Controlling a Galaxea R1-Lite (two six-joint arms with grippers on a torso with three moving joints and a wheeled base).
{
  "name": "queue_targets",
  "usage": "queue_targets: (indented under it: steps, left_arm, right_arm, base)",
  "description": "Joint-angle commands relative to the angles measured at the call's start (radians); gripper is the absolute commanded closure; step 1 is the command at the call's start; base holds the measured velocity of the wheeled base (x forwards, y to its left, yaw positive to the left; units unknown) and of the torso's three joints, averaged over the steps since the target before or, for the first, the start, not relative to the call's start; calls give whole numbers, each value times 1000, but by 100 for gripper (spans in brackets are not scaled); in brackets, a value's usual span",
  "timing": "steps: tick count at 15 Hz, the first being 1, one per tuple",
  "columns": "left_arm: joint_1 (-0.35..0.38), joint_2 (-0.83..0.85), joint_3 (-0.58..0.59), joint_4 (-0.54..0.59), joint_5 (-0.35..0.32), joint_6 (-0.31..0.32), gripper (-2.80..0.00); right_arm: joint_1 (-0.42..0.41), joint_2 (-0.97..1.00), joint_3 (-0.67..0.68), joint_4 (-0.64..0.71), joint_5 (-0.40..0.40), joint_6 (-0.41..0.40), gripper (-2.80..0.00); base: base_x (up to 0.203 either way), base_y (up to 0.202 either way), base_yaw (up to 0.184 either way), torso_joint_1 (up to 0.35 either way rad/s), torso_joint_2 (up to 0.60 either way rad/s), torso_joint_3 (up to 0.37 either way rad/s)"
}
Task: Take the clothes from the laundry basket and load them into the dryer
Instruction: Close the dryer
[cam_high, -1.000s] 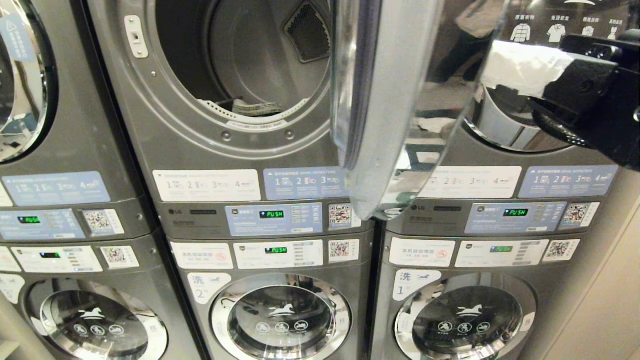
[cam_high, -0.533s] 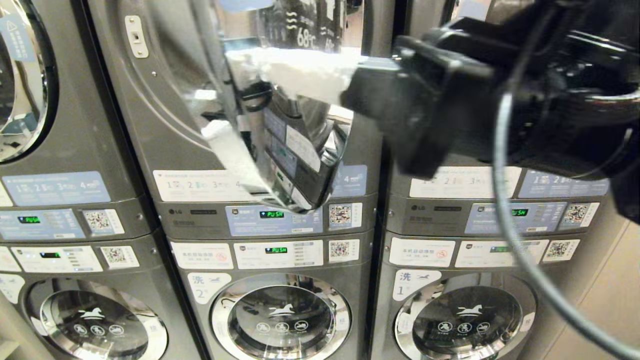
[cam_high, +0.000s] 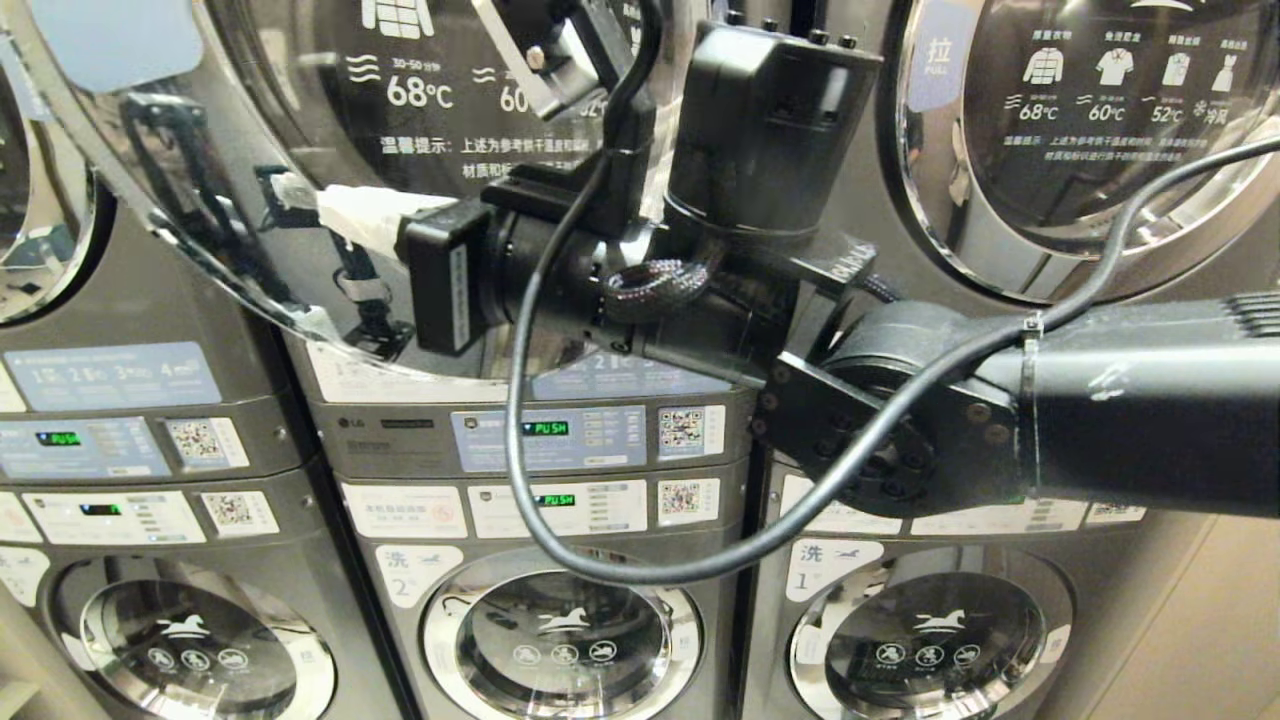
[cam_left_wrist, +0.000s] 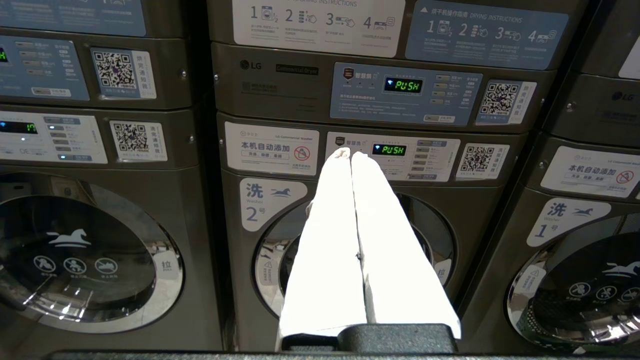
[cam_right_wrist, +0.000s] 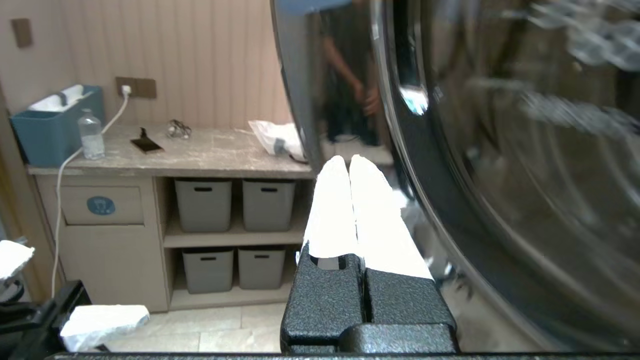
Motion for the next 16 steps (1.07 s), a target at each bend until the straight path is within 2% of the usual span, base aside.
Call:
queue_targets:
  steps: [1,3,4,6,8,9,10,13,14,16]
  left_arm:
    - [0,-2,29,-1,0,-1,0]
    - [0,-2,29,-1,0,-1,0]
    - [0,-1,29,-1,0,-1,0]
    - [0,-1,29,-1,0,-1,0]
    - [0,-2,29,-1,0,-1,0]
    - [0,0,29,-1,0,-1,0]
    - [0,-2,29,-1,0,-1,0]
    - [0,-2,29,-1,0,-1,0]
    - [0,-2,29,-1,0,-1,0]
    - [0,-2,29,-1,0,-1,0]
  right_arm:
    - [-34,-91,84,1,-3,15,0]
    - [-120,-298,248,64,-37,36,0]
    - [-191,-431,333,137,-62,40,0]
    - [-433,-688,482,357,-103,32,0]
    - [-756,-963,696,541,-131,15,0]
    - [-856,-1112,823,590,-144,9,0]
    - [-922,-1271,963,623,-160,-4,0]
    - [-999,-1644,1427,645,-209,-113,0]
    - [-1014,-1716,1566,598,-221,-149,0]
    - [-1009,-1764,1738,534,-237,-190,0]
  base:
    - [0,0,0,0,0,0]
    - [0,0,0,0,0,0]
    - [0,0,0,0,0,0]
    - [0,0,0,0,0,0]
    - [0,0,0,0,0,0]
    - [0,0,0,0,0,0]
    - [0,0,0,0,0,0]
    - [0,0,0,0,0,0]
    - [0,0,0,0,0,0]
    - [0,0,0,0,0,0]
